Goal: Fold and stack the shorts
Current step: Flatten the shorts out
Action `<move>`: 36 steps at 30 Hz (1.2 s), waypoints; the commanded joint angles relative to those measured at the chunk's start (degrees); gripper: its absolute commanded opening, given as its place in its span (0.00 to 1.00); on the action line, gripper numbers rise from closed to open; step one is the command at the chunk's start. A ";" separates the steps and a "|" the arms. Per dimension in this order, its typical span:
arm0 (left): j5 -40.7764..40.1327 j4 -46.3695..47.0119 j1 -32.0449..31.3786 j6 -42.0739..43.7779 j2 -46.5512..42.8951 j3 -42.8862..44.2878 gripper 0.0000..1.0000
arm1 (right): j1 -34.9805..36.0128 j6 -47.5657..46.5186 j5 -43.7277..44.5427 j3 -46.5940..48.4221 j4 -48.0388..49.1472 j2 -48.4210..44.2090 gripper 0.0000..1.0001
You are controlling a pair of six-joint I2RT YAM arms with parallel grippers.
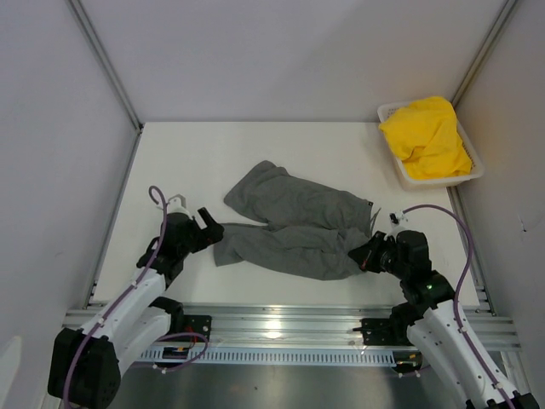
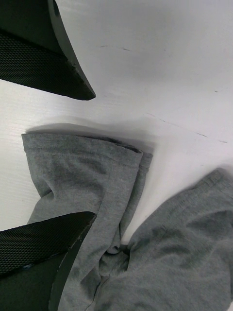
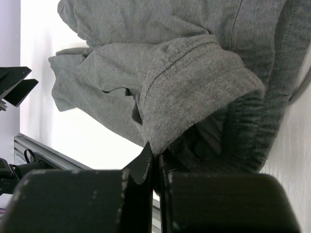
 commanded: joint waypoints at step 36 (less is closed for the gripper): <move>11.82 14.24 4.00 0.70 20.16 4.97 0.00 | 3.49 1.29 3.18 2.38 -0.63 0.11 0.00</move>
